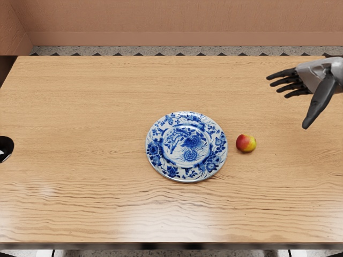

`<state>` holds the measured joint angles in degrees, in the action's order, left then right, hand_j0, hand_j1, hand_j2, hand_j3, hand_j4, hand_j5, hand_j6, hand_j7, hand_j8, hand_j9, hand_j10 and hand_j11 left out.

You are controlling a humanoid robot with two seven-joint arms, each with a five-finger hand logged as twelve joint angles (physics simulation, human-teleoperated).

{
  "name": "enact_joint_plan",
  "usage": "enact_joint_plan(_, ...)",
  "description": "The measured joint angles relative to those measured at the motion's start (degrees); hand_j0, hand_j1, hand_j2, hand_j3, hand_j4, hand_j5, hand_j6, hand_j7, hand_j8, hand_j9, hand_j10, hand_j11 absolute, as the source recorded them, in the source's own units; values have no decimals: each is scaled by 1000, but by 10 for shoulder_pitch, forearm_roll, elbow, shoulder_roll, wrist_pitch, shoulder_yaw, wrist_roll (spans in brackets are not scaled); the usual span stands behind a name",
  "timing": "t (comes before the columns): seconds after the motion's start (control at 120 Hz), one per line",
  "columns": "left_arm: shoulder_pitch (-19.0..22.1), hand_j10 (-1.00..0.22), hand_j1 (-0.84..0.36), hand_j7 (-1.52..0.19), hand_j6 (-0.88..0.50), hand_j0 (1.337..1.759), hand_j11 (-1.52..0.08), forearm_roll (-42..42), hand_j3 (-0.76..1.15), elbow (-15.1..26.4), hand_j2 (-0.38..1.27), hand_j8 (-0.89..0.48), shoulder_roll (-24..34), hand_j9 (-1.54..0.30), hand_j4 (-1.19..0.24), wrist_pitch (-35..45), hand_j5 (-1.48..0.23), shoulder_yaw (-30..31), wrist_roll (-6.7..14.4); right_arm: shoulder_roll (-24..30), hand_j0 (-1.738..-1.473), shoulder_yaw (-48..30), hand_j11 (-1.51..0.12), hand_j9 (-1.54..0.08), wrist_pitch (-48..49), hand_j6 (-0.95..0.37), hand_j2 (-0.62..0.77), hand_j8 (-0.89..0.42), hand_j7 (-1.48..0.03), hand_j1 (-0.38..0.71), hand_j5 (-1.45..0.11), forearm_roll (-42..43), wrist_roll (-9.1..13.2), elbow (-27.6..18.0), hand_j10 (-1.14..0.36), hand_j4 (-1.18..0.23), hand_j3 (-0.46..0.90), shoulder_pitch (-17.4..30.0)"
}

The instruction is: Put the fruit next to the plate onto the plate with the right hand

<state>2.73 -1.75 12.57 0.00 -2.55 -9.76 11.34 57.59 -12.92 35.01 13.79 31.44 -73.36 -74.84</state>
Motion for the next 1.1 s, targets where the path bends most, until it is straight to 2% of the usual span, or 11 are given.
enact_joint_plan(0.158,0,0,349,0,0,1658,0,0,0,0,0,0,0,0,0,0,0,0,0,-2,-1658,-1,-32,-32,0,-29,-5,-29,-32,-320,-33,-1,1,-2,-28,-28,0,0)
enact_joint_plan(0.25,0,0,349,0,0,1658,0,0,0,0,0,0,0,0,0,0,0,0,0,-19,-1658,-8,-29,-29,0,-27,-5,-26,-29,-323,-29,-41,21,-4,-25,-26,0,-2)
enact_joint_plan(0.333,0,0,349,0,0,1658,0,0,0,0,0,0,0,0,0,0,0,0,0,-39,-1658,4,-27,-28,-3,-25,-4,-24,-27,-325,-28,-86,29,-12,-24,-24,0,-41)
enact_joint_plan(0.383,0,0,349,0,0,1658,0,0,0,0,0,0,0,0,0,0,0,0,0,-69,-1658,49,-27,-27,-35,-25,-4,-24,-27,-325,-28,-102,31,-15,-23,-24,0,-90)
enact_joint_plan(0.483,0,0,349,0,0,1658,0,0,0,0,0,0,0,0,0,0,0,0,0,-148,-1658,197,-28,-29,-134,-25,-5,-24,-28,-323,-29,-153,34,-18,-24,-24,0,-217)
enact_joint_plan(0.558,0,0,349,0,0,1658,0,0,0,0,0,0,0,0,0,0,0,0,0,-216,-1658,327,-29,-29,-258,-25,-5,-25,-29,-322,-29,-204,35,-22,-24,-24,0,-307)
enact_joint_plan(0.642,0,0,349,0,0,1658,0,0,0,0,0,0,0,0,0,0,0,0,0,-289,-1658,431,-30,-30,-406,-25,-5,-25,-30,-322,-30,-246,35,-48,-24,-25,0,-370)
enact_joint_plan(0.725,0,0,349,0,0,1658,0,0,0,0,0,0,0,0,0,0,0,0,0,-359,-1658,526,-54,-54,-496,-43,-8,-43,-53,-300,-54,-263,35,-76,-42,-43,0,-416)
enact_joint_plan(0.842,0,0,349,0,0,1658,0,0,0,0,0,0,0,0,0,0,0,0,0,-448,-1658,612,-65,-65,-542,-52,-10,-51,-65,-289,-65,-264,36,-113,-51,-51,0,-458)
enact_joint_plan(0.975,0,0,349,0,0,1658,0,0,0,0,0,0,0,0,0,0,0,0,0,-504,-1658,649,-61,-61,-546,-49,-9,-48,-61,-293,-61,-240,36,-145,-48,-48,0,-472)
enact_joint_plan(1.1,0,0,349,0,0,1658,0,0,0,0,0,0,0,0,0,0,0,0,0,-530,-1658,660,-59,-59,-547,-47,-9,-46,-59,-295,-59,-233,36,-155,-46,-46,0,-469)
